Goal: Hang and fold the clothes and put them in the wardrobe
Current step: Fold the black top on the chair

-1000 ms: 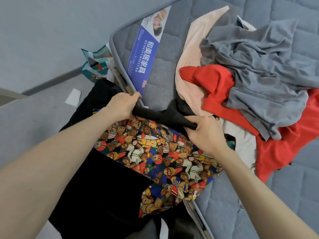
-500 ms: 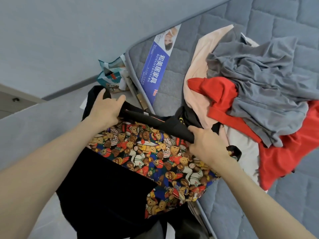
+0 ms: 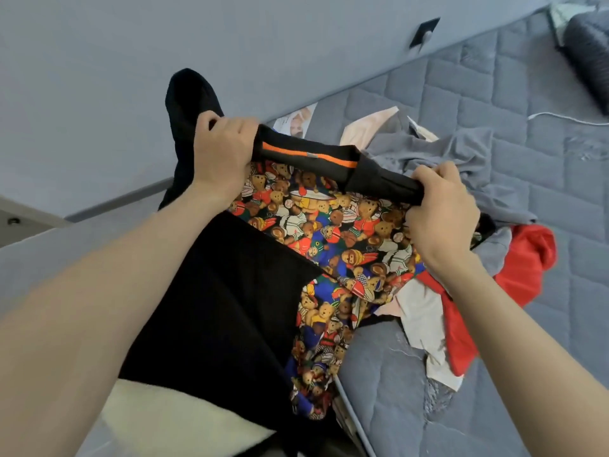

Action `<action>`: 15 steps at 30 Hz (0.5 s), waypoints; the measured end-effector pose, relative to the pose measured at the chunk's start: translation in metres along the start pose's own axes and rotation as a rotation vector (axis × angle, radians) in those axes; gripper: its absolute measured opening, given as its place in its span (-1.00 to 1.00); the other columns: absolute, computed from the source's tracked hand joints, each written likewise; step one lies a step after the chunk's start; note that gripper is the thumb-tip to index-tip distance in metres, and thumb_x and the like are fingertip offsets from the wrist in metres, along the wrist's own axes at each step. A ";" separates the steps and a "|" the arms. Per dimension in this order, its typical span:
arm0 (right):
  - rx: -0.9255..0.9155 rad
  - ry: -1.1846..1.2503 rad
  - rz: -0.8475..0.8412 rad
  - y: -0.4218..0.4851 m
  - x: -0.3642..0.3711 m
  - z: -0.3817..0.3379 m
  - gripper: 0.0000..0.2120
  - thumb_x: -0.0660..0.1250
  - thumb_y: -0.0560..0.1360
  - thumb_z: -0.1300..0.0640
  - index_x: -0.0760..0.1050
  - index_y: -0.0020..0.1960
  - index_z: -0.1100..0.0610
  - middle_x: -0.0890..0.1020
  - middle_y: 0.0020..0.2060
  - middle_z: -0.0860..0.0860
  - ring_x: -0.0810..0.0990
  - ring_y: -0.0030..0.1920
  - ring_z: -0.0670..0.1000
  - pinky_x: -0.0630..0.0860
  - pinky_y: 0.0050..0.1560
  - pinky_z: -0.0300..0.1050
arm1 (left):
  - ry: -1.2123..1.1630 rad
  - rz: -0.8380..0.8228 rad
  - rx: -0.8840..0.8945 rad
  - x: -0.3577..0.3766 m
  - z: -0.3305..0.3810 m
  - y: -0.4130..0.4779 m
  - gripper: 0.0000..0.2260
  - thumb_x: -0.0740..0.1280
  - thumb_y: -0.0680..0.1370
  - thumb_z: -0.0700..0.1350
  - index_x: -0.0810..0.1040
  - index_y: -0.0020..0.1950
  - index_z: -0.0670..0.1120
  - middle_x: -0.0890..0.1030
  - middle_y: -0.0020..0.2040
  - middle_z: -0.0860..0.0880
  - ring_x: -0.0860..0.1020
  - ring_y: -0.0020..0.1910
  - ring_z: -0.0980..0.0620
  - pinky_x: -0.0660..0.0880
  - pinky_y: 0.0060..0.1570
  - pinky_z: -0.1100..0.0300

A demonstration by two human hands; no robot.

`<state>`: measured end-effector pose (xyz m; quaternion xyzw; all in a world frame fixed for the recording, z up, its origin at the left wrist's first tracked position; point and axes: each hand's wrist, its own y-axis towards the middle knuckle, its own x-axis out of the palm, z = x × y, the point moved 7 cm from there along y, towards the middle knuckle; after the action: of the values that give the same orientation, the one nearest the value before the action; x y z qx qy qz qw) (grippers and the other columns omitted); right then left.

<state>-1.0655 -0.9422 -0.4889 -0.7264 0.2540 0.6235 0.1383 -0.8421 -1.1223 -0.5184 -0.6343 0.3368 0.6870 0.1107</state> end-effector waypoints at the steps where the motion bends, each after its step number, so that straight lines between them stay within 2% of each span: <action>1: -0.009 -0.002 0.005 -0.006 0.000 -0.001 -0.76 0.24 0.34 0.42 0.42 -0.07 0.15 0.43 -0.06 0.10 0.38 -0.30 0.16 0.14 -0.37 -0.10 | -0.002 0.014 0.011 -0.001 -0.001 -0.006 -0.72 0.26 0.41 -0.37 0.50 0.09 -0.19 0.60 -0.11 -0.16 0.51 -0.13 -0.21 0.25 0.09 0.00; 5: -0.146 0.020 -0.165 -0.057 0.023 -0.022 -0.78 0.29 0.35 0.32 0.44 -0.03 0.14 0.46 -0.01 0.08 0.52 -0.26 0.21 0.20 -0.36 -0.10 | 0.009 -0.137 0.059 0.011 -0.011 -0.070 -0.67 0.40 0.34 -0.34 0.53 0.09 -0.20 0.61 -0.10 -0.17 0.54 -0.12 -0.19 0.27 0.11 -0.05; 8: -0.275 0.024 -0.413 -0.109 0.058 -0.044 -0.71 0.30 0.37 0.26 0.43 0.08 0.09 0.43 0.04 0.04 0.55 -0.19 0.23 0.29 -0.34 -0.07 | 0.019 -0.277 0.037 0.020 -0.028 -0.136 -0.58 0.40 0.25 -0.42 0.56 0.09 -0.22 0.61 -0.14 -0.18 0.57 -0.16 -0.21 0.34 0.14 -0.10; 10: -0.277 0.036 -0.588 -0.138 0.086 -0.051 -0.67 0.28 0.40 0.25 0.39 0.14 0.05 0.41 0.03 0.02 0.54 -0.14 0.21 0.33 -0.29 -0.06 | 0.013 -0.359 0.014 0.026 -0.037 -0.173 -0.52 0.40 0.23 -0.45 0.56 0.13 -0.20 0.59 -0.14 -0.16 0.57 -0.14 -0.20 0.36 0.17 -0.12; 13: -0.269 -0.043 -0.796 -0.176 0.123 -0.053 -0.65 0.29 0.43 0.27 0.41 0.19 0.04 0.43 0.01 0.02 0.57 -0.08 0.17 0.35 -0.24 -0.06 | -0.030 -0.516 0.043 0.041 -0.040 -0.218 -0.42 0.37 0.28 -0.46 0.49 0.29 -0.18 0.55 -0.08 -0.14 0.54 -0.09 -0.19 0.41 0.14 -0.05; 15: -0.248 -0.111 -0.882 -0.198 0.144 -0.047 -0.67 0.29 0.46 0.25 0.42 0.20 0.06 0.45 0.02 0.03 0.58 -0.03 0.16 0.38 -0.21 -0.06 | -0.061 -0.706 0.061 0.060 -0.039 -0.252 -0.34 0.33 0.39 -0.41 0.33 0.46 -0.07 0.48 -0.02 -0.06 0.47 -0.07 -0.04 0.41 0.00 0.11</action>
<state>-0.9055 -0.8301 -0.6433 -0.7415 -0.1637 0.5689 0.3159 -0.6753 -0.9741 -0.6546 -0.6874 0.1136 0.6146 0.3701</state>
